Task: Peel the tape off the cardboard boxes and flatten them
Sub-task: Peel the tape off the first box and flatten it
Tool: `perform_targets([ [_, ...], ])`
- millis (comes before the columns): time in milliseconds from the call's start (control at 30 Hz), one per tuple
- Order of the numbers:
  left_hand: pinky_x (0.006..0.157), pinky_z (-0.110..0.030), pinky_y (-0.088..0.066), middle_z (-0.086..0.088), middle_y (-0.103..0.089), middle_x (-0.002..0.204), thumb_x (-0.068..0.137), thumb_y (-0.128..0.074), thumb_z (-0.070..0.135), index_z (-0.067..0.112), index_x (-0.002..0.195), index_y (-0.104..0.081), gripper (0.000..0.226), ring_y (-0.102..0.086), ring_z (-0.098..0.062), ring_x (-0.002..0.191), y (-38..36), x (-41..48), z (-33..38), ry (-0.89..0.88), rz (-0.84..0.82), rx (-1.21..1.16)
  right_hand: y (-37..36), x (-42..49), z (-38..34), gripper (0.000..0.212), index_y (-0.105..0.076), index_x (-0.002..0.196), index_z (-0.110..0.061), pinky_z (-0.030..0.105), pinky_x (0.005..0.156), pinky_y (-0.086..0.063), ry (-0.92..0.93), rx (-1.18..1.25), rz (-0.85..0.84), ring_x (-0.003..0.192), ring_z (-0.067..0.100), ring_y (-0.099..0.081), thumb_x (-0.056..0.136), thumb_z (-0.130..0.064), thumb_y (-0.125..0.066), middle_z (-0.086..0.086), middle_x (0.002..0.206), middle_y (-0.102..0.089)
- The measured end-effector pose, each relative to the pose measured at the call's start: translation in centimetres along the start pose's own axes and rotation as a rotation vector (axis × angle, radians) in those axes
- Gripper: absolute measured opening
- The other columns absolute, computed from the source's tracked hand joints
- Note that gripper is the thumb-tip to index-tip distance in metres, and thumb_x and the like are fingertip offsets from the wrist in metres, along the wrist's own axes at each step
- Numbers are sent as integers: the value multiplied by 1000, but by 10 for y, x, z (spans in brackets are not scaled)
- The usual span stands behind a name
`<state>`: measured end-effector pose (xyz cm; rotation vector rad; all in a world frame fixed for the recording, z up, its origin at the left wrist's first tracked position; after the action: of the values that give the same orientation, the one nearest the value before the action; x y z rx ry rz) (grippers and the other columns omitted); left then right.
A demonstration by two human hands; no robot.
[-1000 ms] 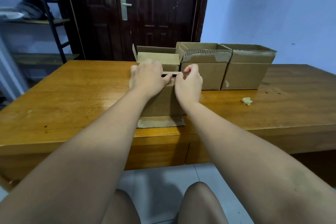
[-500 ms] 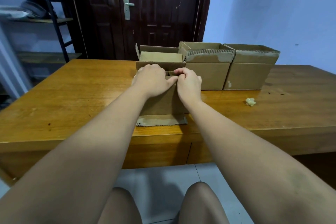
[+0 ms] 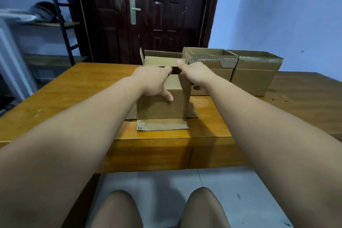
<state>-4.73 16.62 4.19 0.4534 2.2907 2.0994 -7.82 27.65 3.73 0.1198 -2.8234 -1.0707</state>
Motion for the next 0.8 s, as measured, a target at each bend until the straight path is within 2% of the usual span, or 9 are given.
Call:
perform_targets([
  [133, 66, -33, -52, -2, -64, 106, 73, -70, 59, 23, 127, -43, 70, -56, -20, 84, 19, -8, 2, -33, 49, 162, 0, -2, -5, 61, -49, 137, -10, 45, 93, -42, -61, -30, -41, 121, 35, -51, 99, -54, -30, 15, 140, -49],
  [233, 79, -36, -53, -1, -63, 106, 85, -67, 38, 25, 109, -55, 31, -55, -19, 89, 28, -12, 8, -101, 22, 62, -4, -6, -4, 60, -48, 139, -11, 44, 88, -41, -87, -57, -80, 120, 36, -51, 100, -53, -28, 15, 143, -45],
  [300, 88, -32, -49, -1, -64, 110, 91, -60, 35, 21, 107, -62, 20, -55, -16, 93, 30, -14, 7, -133, -45, -44, -7, -6, 2, 50, -53, 133, -14, 46, 82, -43, -125, -35, -150, 111, 34, -54, 100, -47, -37, 13, 141, -47],
  [367, 100, -30, -38, 2, -59, 126, 94, -47, 50, 20, 118, -64, 43, -54, -16, 113, 27, -26, -3, -74, -189, -279, -10, -8, 9, 41, -56, 130, -17, 52, 83, -47, -181, 34, -269, 109, 35, -54, 96, -39, -52, 12, 139, -48],
  [467, 112, -36, -22, 0, -42, 146, 93, -28, 62, 18, 137, -50, 67, -36, -20, 135, 21, -39, -18, 68, -284, -578, -14, -14, 12, 55, -44, 139, -16, 59, 90, -46, -217, 16, -385, 122, 39, -50, 91, -38, -60, 12, 142, -44],
  [533, 112, -35, -22, -8, -34, 151, 99, -31, 51, 9, 139, -46, 60, -30, -25, 138, 15, -35, -26, 171, -265, -487, -23, -18, 7, 62, -37, 145, -16, 61, 95, -45, -208, -45, -422, 129, 40, -45, 93, -42, -57, 13, 149, -38],
  [600, 115, -39, -16, -14, -26, 154, 104, -30, 34, 6, 143, -40, 49, -21, -31, 142, 9, -35, -27, 254, -307, -234, -31, -24, -1, 62, -32, 149, -18, 60, 95, -45, -170, -156, -456, 132, 41, -42, 96, -44, -50, 13, 154, -31],
  [700, 116, -45, -4, -12, -33, 152, 105, -20, 24, 8, 141, -42, 45, -20, -32, 143, -2, -34, -25, 278, -365, -127, -37, -30, -19, 55, -33, 148, -14, 49, 102, -41, -31, -414, -441, 137, 36, -37, 101, -42, -38, 10, 155, -31],
  [800, 110, -38, -27, -12, -44, 144, 105, -24, 28, 7, 139, -46, 45, -41, -29, 132, 1, -31, -26, 275, -277, -141, -44, -28, -26, 51, -37, 146, -12, 41, 111, -30, 60, -468, -383, 140, 29, -33, 103, -39, -32, 9, 154, -34],
])
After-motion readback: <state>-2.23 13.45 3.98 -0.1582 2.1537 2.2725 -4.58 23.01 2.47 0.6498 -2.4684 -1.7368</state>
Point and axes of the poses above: each hand's wrist, its own x-axis towards the middle knuckle, its own y-axis out of the back of the hand, z = x × y, the point moved 10 cm from there along x, towards the middle knuckle
